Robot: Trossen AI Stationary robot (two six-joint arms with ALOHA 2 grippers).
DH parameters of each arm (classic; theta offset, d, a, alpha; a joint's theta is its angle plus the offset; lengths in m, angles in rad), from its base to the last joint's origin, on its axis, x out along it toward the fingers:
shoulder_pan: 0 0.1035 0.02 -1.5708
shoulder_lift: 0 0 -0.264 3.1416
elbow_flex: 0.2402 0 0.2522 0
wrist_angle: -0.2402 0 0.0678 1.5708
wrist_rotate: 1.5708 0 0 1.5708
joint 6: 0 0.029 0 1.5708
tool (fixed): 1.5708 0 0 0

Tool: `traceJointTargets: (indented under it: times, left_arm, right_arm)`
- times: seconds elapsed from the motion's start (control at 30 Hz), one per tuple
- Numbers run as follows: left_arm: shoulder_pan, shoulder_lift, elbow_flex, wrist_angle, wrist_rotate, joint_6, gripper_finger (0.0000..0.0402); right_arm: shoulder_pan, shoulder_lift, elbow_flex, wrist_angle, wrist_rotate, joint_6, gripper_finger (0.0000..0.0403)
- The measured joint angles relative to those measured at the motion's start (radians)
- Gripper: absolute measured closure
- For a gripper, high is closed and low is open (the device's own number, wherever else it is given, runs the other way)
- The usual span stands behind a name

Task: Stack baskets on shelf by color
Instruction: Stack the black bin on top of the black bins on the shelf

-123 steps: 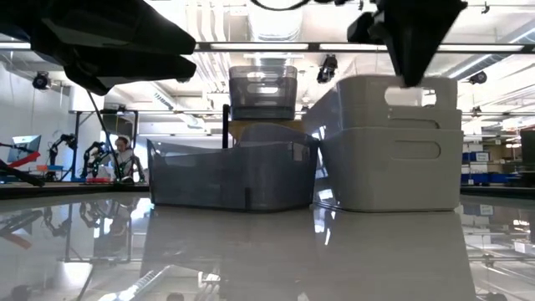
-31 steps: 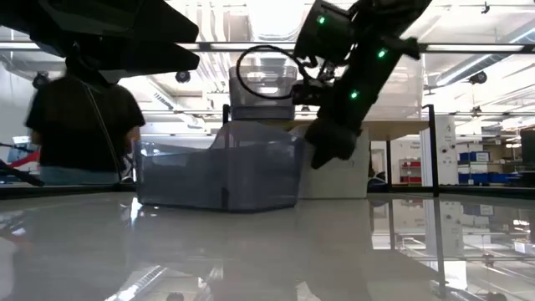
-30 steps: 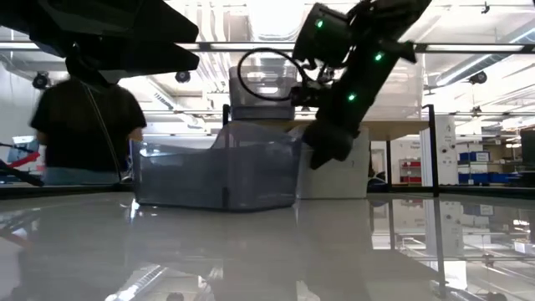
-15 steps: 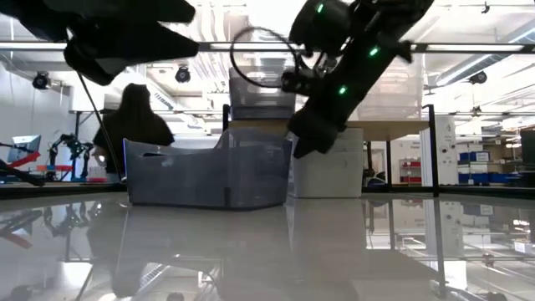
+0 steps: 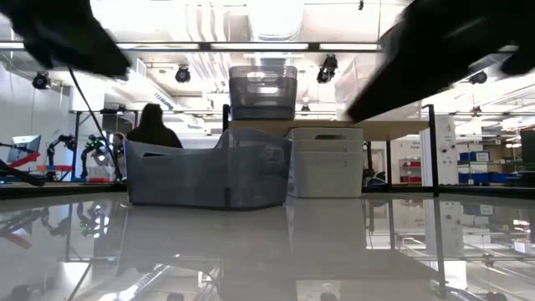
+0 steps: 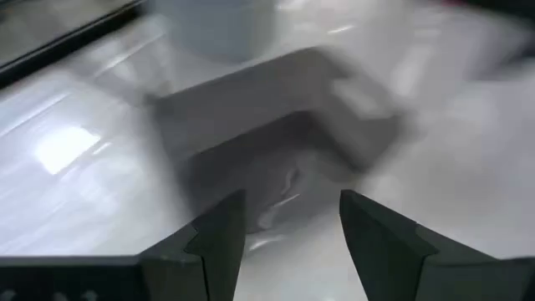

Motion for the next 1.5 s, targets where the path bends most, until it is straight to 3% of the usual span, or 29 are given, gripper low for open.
traceJointTargets:
  times: [0.13,0.33,0.47,0.6,0.8,0.87,0.93,1.07,1.27,1.33,1.4,1.5]
  left_arm:
    - [0.094,-0.046,-0.064,-0.216,0.035,-0.164,0.0224]
    - [0.252,0.007,-0.19,-0.141,0.089,-0.164,0.0225]
    - [0.289,0.065,-0.218,-0.055,0.142,-0.097,0.0251]
    - [0.264,0.098,-0.214,0.244,0.297,0.149,0.0304]
    - [0.155,0.181,-0.211,0.977,0.662,0.586,0.0371]
    - [0.104,0.21,-0.19,1.108,0.697,0.714,0.0385]
    - [0.061,0.226,-0.144,1.135,0.695,0.844,0.0395]
    - [0.031,0.241,0.008,0.917,0.594,0.995,0.0398]
    - [0.069,0.301,0.358,0.158,0.457,1.091,0.0355]
    - [0.093,0.334,0.436,-0.014,0.445,1.185,0.0329]
    - [0.12,0.365,0.48,-0.109,0.443,1.299,0.03]
    - [0.173,0.397,0.482,-0.117,0.449,1.426,0.0254]
  right_arm:
    - [0.15,0.005,-0.002,-0.001,0.123,0.074,0.0394]
    - [0.298,0.005,-0.003,0.001,0.367,0.094,0.0394]
    - [0.331,0.005,-0.003,0.003,0.426,0.1,0.0394]
    - [0.33,0.005,-0.003,0.003,0.424,0.11,0.0394]
    - [0.328,0.005,-0.003,0.003,0.424,0.11,0.0394]
    - [0.328,0.005,-0.003,0.003,0.424,0.11,0.0394]
    - [0.328,0.005,-0.004,0.002,0.424,0.109,0.0394]
    - [0.328,0.005,-0.005,0.001,0.424,0.106,0.0394]
    - [0.326,0.005,-0.007,-0.001,0.423,0.106,0.0394]
    - [0.326,0.005,-0.007,0.0,0.423,0.106,0.0394]
    - [0.326,0.005,-0.007,0.0,0.423,0.107,0.0394]
    - [0.326,0.005,-0.008,0.0,0.423,0.119,0.0394]
